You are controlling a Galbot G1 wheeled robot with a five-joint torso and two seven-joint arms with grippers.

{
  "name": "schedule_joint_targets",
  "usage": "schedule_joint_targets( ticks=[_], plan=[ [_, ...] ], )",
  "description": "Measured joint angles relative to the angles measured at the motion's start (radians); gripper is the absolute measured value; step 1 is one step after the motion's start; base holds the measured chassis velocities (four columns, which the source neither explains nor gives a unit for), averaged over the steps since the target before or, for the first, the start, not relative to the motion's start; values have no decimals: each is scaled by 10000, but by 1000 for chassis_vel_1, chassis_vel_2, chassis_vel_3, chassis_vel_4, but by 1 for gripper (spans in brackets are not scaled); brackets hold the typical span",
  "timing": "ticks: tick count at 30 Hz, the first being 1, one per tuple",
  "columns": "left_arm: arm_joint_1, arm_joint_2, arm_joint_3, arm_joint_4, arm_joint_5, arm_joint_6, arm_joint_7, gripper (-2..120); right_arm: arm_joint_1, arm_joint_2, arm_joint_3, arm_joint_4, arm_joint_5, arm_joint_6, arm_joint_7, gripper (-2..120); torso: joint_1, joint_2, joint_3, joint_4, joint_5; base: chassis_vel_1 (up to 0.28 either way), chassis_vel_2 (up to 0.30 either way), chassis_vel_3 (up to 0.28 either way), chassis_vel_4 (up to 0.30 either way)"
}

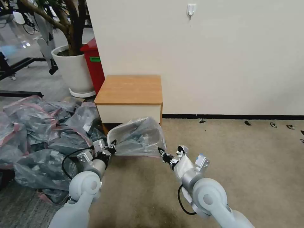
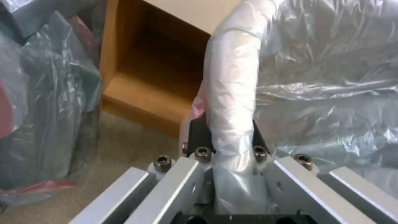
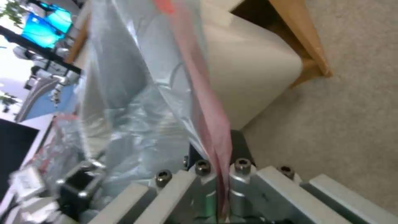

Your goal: Pick up the garbage bag from the table and place it over the trash can.

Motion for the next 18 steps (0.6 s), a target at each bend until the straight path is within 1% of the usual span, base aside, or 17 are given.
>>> schedule_joint_targets(
  ticks=[5, 7, 18],
  plan=[
    [83, -11, -1, -94, -6, 34, -2, 2, 152, -12, 21, -473, -23, 2, -25, 0, 0, 0, 0, 1, 0, 0, 0, 0, 0],
    [174, -9, -4, -217, -42, 174, 2, 2, 290, -4, 20, -845, -162, 24, -74, 0, 0, -1, 0, 0, 0, 0, 0, 0, 0],
    [415, 14, -28, -544, -190, 597, 68, 2, 505, 56, -1, -1376, -626, 58, -110, 0, 0, 0, 0, 0, 0, 0, 0, 0, 0]
  ],
)
